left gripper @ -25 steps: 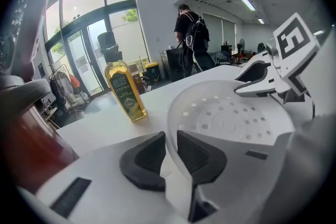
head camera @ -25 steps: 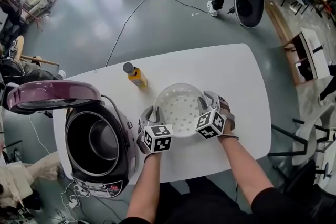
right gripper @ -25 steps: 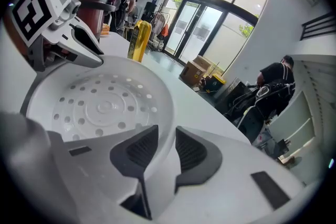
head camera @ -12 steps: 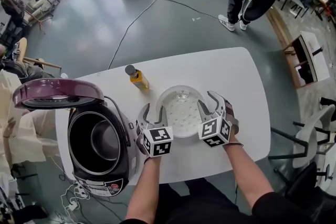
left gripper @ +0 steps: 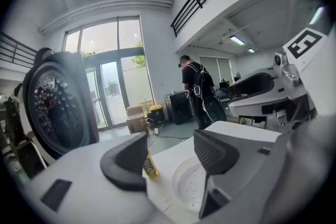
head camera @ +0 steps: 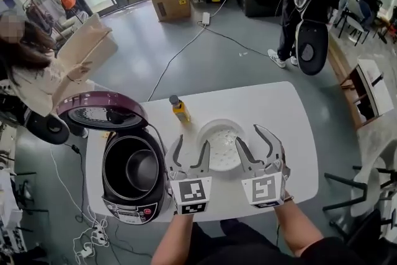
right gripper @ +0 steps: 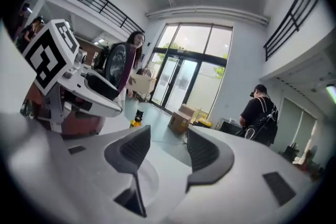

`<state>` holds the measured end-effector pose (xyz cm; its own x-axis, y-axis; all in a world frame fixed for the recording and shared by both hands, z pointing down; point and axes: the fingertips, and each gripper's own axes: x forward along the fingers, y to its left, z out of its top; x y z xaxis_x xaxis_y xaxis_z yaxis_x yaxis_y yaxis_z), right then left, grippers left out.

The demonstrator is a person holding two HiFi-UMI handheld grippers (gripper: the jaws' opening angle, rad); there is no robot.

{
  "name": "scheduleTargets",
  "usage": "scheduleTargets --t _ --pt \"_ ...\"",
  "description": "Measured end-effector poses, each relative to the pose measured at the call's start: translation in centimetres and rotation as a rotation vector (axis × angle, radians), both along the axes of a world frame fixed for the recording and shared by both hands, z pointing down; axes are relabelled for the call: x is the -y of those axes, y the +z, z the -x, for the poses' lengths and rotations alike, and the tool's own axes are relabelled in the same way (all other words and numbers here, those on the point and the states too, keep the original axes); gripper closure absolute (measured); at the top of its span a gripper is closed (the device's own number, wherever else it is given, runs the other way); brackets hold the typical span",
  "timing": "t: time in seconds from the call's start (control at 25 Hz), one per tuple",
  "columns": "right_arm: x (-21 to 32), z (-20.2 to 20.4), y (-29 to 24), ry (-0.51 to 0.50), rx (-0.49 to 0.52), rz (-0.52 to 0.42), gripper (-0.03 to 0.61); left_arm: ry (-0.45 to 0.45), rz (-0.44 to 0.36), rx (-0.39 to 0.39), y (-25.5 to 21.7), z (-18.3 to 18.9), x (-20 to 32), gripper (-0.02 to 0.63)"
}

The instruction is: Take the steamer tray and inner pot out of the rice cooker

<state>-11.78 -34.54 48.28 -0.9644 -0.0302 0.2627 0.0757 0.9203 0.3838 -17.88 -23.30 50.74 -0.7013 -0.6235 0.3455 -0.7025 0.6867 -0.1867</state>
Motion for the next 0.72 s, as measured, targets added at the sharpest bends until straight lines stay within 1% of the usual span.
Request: scheduleTargets --t 0.16,0.32,0.4,0.48,0.72 --pt "-3.0 -1.9 -3.9 -0.061 0.072 0.072 0.374 -0.044 -0.036 0.024 -4.1 -2.2 -3.1 0.327" --pt "-6.3 -2.5 -5.6 -0.095 0.09 0.124 0.367 -0.08 -0.047 0.035 -6.4 -3.1 -6.7 0.314" --pt "-8.2 -2.3 -6.0 -0.118 0.087 0.13 0.367 -0.099 -0.041 0.034 -7.1 -3.1 -8.7 0.303" --pt "-10.1 -1.8 -6.1 -0.15 0.071 0.122 0.342 -0.124 -0.033 0.034 -7.6 -2.8 -10.7 0.299" --pt "-15.5 -0.4 -6.7 -0.201 0.055 0.127 0.341 -0.195 -0.005 0.008 -8.2 -1.1 -17.5 0.296"
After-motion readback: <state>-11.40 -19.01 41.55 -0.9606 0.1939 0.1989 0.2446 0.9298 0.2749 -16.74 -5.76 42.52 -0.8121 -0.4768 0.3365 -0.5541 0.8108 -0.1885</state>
